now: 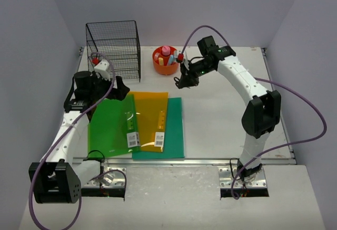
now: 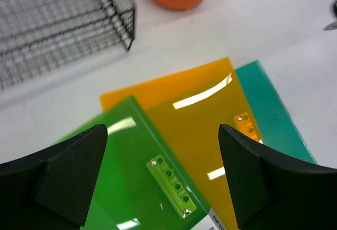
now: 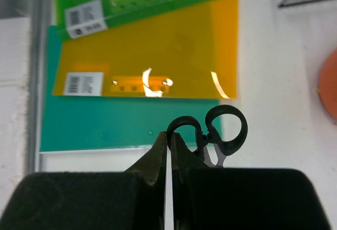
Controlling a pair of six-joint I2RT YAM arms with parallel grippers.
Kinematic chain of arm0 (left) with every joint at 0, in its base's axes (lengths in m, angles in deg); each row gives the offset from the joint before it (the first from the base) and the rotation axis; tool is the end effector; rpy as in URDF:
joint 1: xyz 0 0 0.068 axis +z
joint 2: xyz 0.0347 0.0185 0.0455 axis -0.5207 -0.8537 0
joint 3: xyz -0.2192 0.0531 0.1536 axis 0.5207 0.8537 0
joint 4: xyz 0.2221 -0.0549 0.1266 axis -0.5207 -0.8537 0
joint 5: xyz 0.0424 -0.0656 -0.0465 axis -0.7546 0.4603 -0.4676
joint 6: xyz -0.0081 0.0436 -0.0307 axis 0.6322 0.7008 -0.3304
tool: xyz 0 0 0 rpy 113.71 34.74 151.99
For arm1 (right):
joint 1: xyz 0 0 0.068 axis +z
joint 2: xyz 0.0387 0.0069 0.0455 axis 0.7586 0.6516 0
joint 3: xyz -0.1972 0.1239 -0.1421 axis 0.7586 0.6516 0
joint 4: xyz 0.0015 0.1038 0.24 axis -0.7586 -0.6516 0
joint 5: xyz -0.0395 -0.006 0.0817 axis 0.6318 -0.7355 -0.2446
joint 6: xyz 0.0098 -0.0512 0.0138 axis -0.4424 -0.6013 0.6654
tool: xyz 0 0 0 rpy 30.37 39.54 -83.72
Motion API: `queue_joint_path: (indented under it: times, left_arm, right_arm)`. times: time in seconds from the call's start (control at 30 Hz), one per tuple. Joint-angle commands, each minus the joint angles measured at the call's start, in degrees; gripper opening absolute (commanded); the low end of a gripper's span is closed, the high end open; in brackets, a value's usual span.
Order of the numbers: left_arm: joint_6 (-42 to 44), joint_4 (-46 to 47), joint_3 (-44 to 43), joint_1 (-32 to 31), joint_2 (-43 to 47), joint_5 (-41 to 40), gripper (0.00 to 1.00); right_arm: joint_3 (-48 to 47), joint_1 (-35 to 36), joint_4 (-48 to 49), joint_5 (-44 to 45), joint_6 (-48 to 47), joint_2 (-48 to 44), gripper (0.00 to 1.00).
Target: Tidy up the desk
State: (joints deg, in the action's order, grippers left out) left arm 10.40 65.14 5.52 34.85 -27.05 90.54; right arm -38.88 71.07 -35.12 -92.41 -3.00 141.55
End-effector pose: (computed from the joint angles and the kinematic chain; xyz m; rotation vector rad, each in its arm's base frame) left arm 0.2439 0.0011 0.2844 0.2281 2.0484 -0.3396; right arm 0.3655 0.1730 0.2991 -1.4808 1.8902 0.8839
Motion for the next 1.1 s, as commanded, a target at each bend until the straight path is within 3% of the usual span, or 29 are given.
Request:
queue_joint_path:
  times: [0.0, 0.13, 0.27, 0.47, 0.63, 1.07]
  left_arm:
    - [11.16, 8.34, -2.87, -1.43, 3.29, 23.97, 0.80]
    - [24.10, 3.46, -9.12, -6.24, -0.54, 36.03, 0.71]
    - [45.54, -11.51, -14.77, -16.55, -4.78, 36.56, 0.73]
    - [65.49, -23.30, -18.34, -24.11, -7.52, 36.20, 0.73]
    - [70.03, -23.21, -18.19, -25.00, -7.52, 36.51, 0.71]
    - [72.37, -21.01, -18.62, -25.44, -7.43, 37.37, 0.44]
  right_arm:
    - [-4.34, 2.04, -8.27, -16.23, -1.94, -1.95, 0.00]
    - [-6.95, 4.16, -15.26, -19.85, -10.15, -1.58, 0.00]
    - [-7.88, 7.47, -22.69, -19.85, -17.70, -1.26, 0.00]
    - [-10.47, 9.85, -28.29, -19.53, -21.27, 0.14, 0.00]
    - [-10.72, 10.28, -29.30, -19.01, -21.44, 0.11, 0.00]
    - [-9.18, 10.35, -31.34, -17.19, -23.00, -0.44, 0.00]
